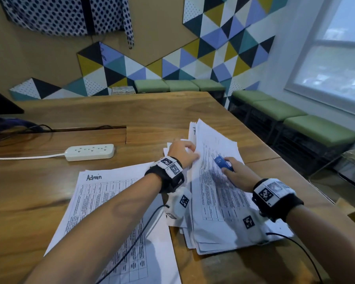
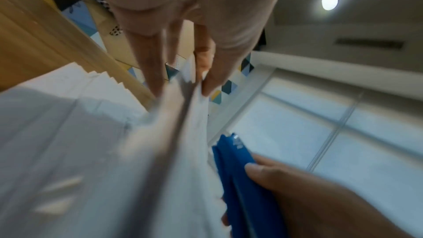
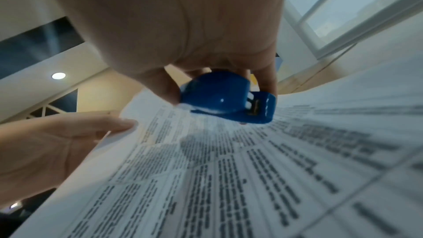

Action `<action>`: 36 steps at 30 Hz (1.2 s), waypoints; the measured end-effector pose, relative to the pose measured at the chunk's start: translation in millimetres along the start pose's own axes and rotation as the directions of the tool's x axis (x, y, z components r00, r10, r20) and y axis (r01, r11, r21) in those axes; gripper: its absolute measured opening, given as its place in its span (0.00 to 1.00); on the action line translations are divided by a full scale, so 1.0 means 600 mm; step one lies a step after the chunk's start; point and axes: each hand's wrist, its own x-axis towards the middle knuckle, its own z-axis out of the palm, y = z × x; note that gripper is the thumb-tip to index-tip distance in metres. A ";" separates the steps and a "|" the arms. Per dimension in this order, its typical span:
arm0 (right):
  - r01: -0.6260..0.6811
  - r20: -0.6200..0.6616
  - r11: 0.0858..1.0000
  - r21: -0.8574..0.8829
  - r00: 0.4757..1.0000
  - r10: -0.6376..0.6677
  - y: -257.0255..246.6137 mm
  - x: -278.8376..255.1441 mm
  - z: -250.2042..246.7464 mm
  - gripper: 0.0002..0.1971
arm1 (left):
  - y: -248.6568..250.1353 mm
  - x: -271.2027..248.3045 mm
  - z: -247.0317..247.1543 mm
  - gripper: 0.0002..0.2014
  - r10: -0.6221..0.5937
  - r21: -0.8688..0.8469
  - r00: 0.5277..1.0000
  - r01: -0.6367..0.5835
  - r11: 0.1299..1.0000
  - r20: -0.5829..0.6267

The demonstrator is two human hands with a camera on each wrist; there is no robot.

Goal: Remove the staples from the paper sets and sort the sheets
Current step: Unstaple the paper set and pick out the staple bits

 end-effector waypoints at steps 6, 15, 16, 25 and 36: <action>-0.045 -0.144 0.940 0.339 0.985 0.099 -0.006 -0.006 -0.013 0.07 | 0.027 -0.038 -0.054 0.17 -0.031 -0.155 0.996 0.017 0.988 -0.089; 0.149 -0.034 0.963 0.223 0.989 -0.145 -0.075 -0.033 0.021 0.06 | -0.019 -0.207 -0.137 0.27 -0.309 -0.459 0.950 0.295 0.838 0.048; 0.176 -0.011 0.967 0.187 0.984 -0.177 -0.084 -0.036 0.028 0.05 | -0.028 -0.228 -0.138 0.25 -0.355 -0.478 0.932 0.346 0.807 0.076; 0.378 0.157 0.913 -0.151 0.921 -0.355 -0.128 -0.044 0.092 0.07 | -0.096 -0.362 -0.180 0.20 -0.363 -0.201 0.731 0.559 0.805 0.578; 0.569 0.295 0.799 -0.191 0.810 -0.506 -0.167 -0.044 0.137 0.10 | -0.139 -0.254 -0.245 0.26 -0.123 0.554 0.944 -0.070 0.830 0.305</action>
